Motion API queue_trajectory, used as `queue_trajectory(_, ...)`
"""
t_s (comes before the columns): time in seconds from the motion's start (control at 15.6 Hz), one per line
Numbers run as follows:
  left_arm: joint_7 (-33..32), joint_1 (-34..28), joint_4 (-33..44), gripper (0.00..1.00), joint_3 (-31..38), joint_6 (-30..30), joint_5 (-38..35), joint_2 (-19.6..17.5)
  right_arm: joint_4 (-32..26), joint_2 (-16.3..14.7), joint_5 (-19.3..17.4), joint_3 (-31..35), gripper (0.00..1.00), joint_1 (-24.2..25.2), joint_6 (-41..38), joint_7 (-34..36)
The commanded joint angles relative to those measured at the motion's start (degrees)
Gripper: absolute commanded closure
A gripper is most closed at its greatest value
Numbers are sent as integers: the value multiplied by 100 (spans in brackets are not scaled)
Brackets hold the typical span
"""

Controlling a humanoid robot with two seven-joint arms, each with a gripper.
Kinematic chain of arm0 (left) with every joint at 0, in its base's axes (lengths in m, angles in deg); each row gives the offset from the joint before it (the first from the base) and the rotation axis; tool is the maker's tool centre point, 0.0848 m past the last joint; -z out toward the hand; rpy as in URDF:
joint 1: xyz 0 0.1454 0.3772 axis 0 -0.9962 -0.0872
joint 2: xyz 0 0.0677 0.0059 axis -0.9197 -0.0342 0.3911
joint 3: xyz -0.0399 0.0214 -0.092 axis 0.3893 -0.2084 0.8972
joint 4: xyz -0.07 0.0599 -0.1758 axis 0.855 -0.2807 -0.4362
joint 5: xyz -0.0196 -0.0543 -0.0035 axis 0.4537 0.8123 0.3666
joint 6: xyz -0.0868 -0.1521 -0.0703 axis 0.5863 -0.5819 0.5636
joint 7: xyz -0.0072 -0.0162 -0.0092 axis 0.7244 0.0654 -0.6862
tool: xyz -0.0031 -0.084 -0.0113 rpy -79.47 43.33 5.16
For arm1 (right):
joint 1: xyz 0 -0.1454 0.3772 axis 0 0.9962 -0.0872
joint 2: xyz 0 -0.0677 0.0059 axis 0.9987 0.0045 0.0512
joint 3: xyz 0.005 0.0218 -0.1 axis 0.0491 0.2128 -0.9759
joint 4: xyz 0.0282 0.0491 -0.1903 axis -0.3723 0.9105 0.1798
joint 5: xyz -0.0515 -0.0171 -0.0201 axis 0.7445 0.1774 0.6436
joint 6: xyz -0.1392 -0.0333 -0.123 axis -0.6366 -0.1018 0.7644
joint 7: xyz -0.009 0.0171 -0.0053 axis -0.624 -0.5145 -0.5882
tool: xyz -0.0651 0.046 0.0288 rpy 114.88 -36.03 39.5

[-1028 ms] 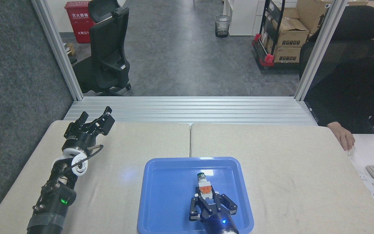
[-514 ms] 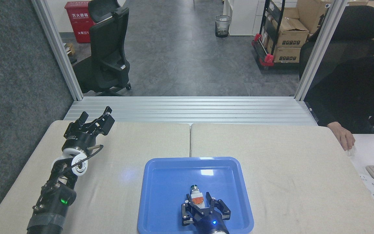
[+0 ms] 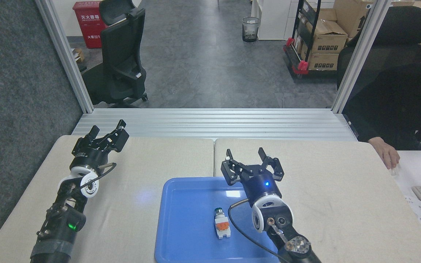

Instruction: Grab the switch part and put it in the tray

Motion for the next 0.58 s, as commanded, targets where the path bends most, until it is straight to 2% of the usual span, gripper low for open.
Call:
queue_trajectory(0.0,3,0,0,0,-132,-1,0,4,893,-1556,-147,1407,0,-798,-742,95)
queue_trajectory(0.13,3,0,0,0,-132,8,0,4,1509,-1899,-156,1532,0,-966,-1110,147)
queue_trajectory(0.32,3,0,0,0,-132,-1,0,-5,1801,-2190,-173,1533,0,-993,-1253,262)
queue_trajectory(0.39,3,0,0,0,-132,-1,0,4,1810,-2191,-304,1533,0,-984,-1287,262)
queue_trajectory(0.51,3,0,0,0,-132,-1,0,4,1836,-2304,-804,1533,0,-905,-1655,244)
